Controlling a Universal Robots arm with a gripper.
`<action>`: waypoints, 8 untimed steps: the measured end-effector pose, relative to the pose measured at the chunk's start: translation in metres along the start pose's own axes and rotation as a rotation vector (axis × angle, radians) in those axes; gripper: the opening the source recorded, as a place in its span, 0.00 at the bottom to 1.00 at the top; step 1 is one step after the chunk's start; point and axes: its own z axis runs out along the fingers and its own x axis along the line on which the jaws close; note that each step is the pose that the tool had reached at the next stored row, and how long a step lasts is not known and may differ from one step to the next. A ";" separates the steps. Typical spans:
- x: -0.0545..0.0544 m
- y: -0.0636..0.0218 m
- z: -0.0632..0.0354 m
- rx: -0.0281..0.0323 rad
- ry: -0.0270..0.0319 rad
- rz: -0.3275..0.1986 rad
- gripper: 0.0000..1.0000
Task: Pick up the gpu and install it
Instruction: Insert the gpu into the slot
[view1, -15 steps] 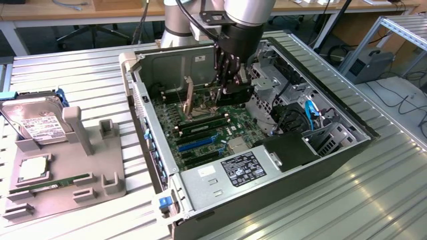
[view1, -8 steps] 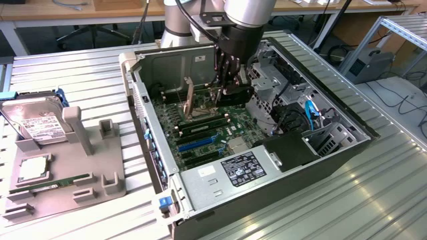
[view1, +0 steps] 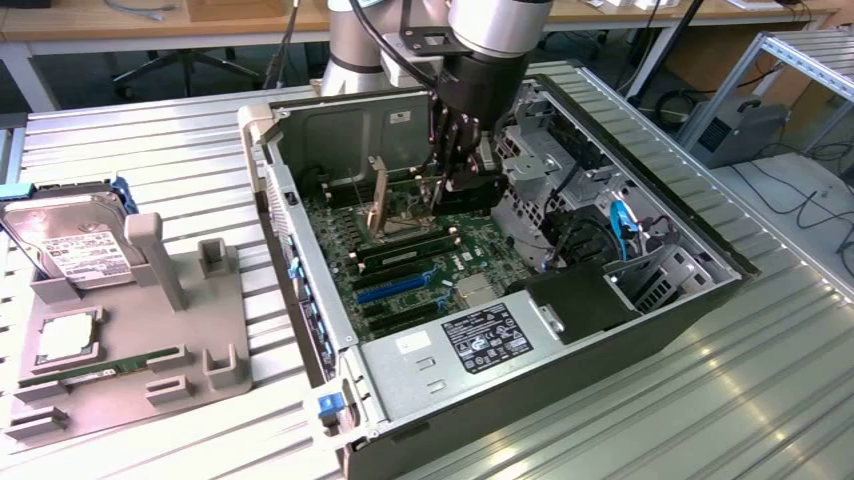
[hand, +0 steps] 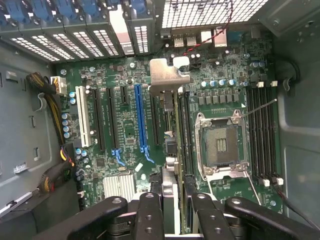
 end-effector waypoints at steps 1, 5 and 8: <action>0.000 0.0000 0.0004 0.0000 0.0000 0.000 0.28; 0.001 -0.0001 0.0016 0.0000 0.0000 0.000 0.28; 0.001 -0.0002 0.0023 0.0000 0.0000 0.000 0.28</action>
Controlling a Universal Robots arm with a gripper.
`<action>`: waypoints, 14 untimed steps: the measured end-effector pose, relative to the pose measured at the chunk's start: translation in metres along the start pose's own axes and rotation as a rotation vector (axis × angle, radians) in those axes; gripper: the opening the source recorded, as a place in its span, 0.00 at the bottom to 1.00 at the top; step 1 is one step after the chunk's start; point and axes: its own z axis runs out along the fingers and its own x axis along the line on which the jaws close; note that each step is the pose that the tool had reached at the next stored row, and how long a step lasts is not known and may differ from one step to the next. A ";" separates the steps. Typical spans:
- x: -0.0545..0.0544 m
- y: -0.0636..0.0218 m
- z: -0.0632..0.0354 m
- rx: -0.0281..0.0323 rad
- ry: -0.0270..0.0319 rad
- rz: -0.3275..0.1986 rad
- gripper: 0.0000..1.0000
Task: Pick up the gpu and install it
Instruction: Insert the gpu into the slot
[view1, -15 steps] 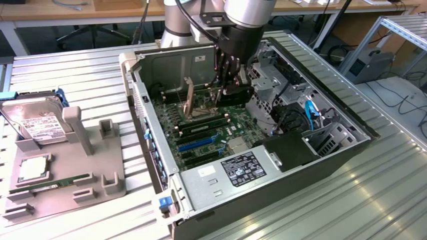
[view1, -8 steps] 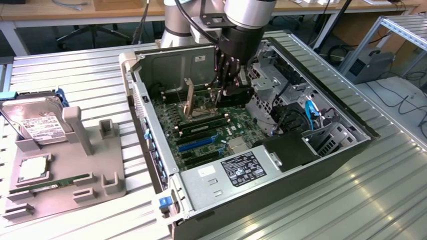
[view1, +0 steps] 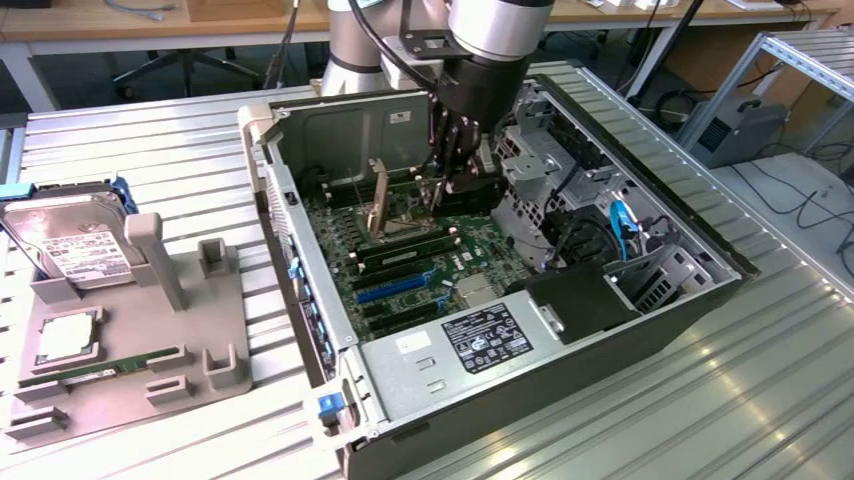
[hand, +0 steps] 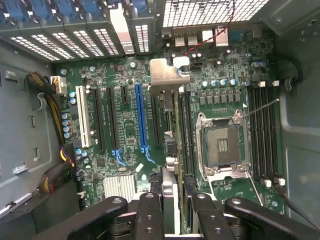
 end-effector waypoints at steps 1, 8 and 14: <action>0.000 0.0000 0.0001 -0.0001 0.0001 0.000 0.28; 0.001 -0.0001 0.0012 0.0000 0.0001 0.000 0.28; 0.001 -0.0001 0.0022 -0.0001 0.0001 0.000 0.28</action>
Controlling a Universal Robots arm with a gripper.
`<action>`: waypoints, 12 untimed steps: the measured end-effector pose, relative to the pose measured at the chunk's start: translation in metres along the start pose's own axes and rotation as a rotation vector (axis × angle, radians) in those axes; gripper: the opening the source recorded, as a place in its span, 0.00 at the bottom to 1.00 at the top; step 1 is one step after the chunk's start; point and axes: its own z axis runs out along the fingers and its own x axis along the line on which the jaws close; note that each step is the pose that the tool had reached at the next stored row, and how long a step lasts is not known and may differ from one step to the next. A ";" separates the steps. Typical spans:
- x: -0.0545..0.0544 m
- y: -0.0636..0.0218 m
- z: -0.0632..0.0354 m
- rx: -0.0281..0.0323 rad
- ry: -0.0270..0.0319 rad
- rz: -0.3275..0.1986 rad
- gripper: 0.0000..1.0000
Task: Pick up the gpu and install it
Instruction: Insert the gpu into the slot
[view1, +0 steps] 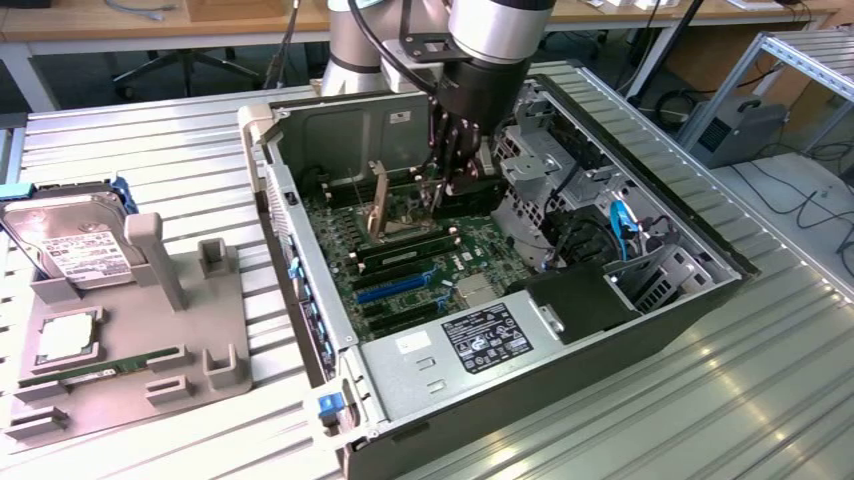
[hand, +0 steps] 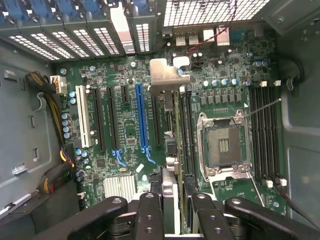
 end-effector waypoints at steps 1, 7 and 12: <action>0.000 0.0000 0.0002 0.0000 0.0000 0.000 0.28; 0.001 -0.0001 0.0011 0.0000 0.0000 0.000 0.28; 0.001 -0.0002 0.0021 0.0000 -0.0001 0.000 0.28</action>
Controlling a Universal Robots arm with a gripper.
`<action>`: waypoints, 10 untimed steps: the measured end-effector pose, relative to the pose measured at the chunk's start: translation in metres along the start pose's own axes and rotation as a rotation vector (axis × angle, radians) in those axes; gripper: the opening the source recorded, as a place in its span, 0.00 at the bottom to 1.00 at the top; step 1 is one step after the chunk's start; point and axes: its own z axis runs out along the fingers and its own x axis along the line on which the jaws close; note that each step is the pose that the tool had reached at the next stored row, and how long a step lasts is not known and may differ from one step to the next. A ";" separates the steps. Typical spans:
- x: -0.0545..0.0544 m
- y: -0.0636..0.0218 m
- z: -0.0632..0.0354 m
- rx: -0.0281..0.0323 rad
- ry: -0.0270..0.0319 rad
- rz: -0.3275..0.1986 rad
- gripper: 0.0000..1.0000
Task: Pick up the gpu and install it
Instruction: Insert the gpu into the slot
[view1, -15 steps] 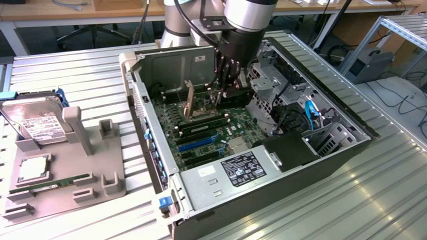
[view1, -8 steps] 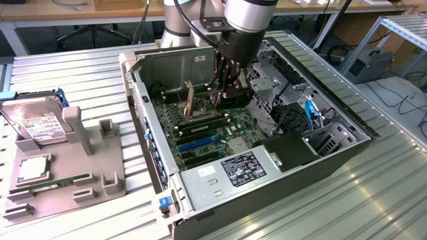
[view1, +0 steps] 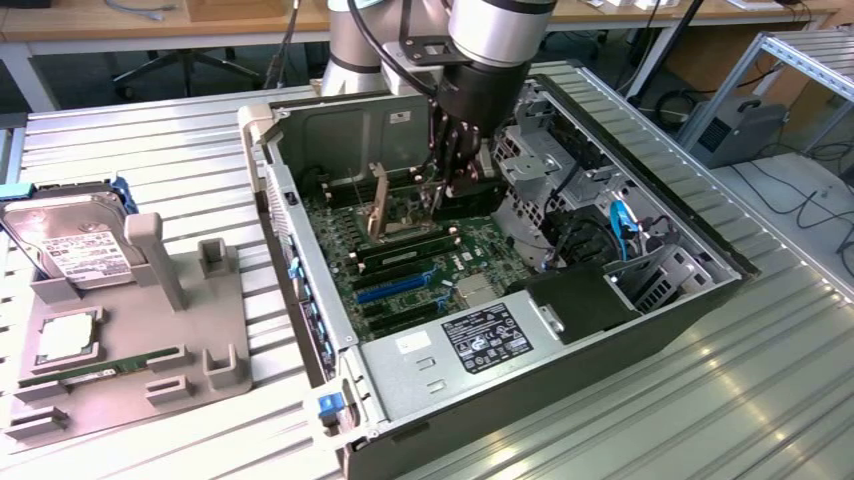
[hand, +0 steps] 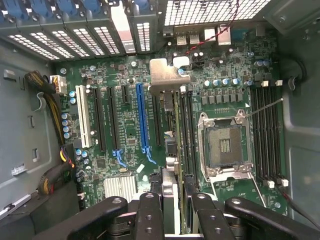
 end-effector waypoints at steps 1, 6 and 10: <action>0.000 0.0000 0.0001 0.0000 0.0000 0.000 0.28; 0.000 -0.0001 0.0012 0.0000 0.0001 0.000 0.28; 0.001 -0.0001 0.0019 0.0000 0.0001 0.000 0.28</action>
